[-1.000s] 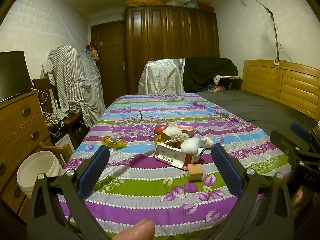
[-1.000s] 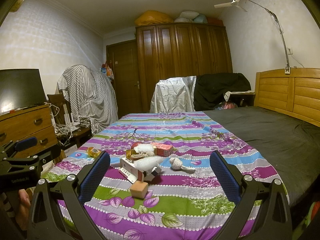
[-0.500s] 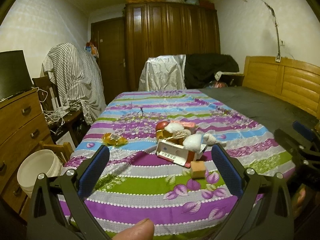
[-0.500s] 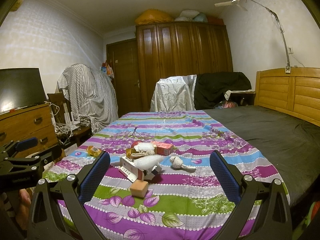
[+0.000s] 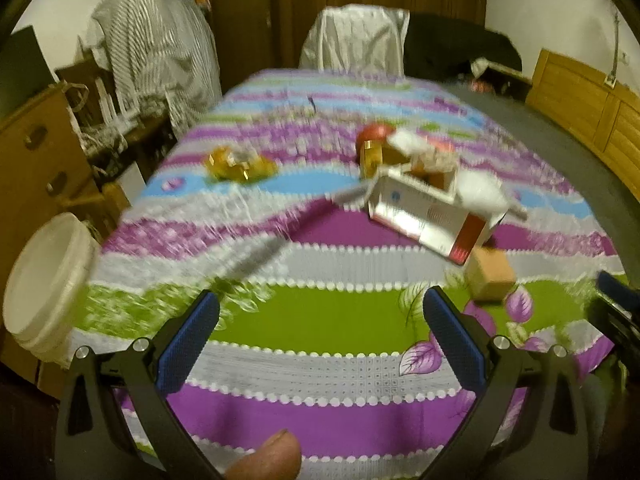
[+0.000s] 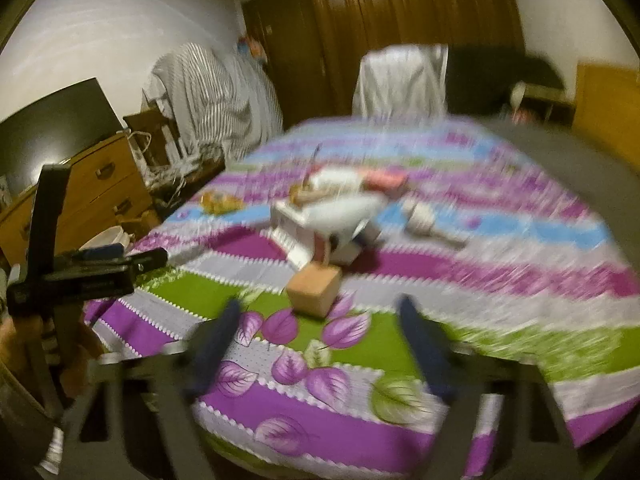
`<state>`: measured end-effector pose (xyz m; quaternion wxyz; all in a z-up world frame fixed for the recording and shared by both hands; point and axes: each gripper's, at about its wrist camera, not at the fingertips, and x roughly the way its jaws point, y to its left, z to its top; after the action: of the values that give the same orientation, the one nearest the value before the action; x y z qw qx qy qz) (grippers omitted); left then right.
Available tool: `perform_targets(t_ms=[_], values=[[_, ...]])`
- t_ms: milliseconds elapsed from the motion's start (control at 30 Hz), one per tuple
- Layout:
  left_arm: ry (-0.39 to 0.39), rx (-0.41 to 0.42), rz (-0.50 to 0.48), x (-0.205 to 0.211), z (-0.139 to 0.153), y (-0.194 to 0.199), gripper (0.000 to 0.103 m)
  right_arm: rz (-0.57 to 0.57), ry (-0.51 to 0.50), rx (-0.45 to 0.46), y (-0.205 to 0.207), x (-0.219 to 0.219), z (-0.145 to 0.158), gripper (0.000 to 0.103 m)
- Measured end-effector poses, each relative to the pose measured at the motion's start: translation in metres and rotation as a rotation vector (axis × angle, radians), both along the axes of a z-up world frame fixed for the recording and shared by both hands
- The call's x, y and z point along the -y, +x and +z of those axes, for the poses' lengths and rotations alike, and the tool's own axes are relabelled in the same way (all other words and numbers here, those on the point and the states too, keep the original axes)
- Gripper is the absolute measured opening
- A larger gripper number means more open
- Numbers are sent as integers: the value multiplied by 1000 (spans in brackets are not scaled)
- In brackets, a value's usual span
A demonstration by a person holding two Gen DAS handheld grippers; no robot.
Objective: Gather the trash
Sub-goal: 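Grasp the tan sponge block with the right gripper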
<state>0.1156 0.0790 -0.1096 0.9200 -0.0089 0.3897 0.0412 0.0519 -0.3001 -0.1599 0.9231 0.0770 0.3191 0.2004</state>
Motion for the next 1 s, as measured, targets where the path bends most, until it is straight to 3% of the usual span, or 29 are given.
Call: perform_targets(t_ms=[133,233,300,600,667,800,1000], values=[[-52,-118,-49,4,-27,27,98,18,18,-79,45,-25,-28,66],[-48,-157,-78,8,-40,46,98,15,3,-113,75,-40,-43,65],[-44,-149,-72,5,-39,61,98,19,-10,-144,93,-47,-55,52],[-234,-54,59,-40,-16,183,98,31,88,-166,94,-12,-59,44],[-273,-66,70,-43,-19,205,98,60,128,-190,92,-6,-61,43],[-268,-132,5,-27,-36,228,98,119,163,-205,93,-10,-61,42],[-390,-214,-205,-14,-43,201,98,126,161,-200,113,-19,-61,42]])
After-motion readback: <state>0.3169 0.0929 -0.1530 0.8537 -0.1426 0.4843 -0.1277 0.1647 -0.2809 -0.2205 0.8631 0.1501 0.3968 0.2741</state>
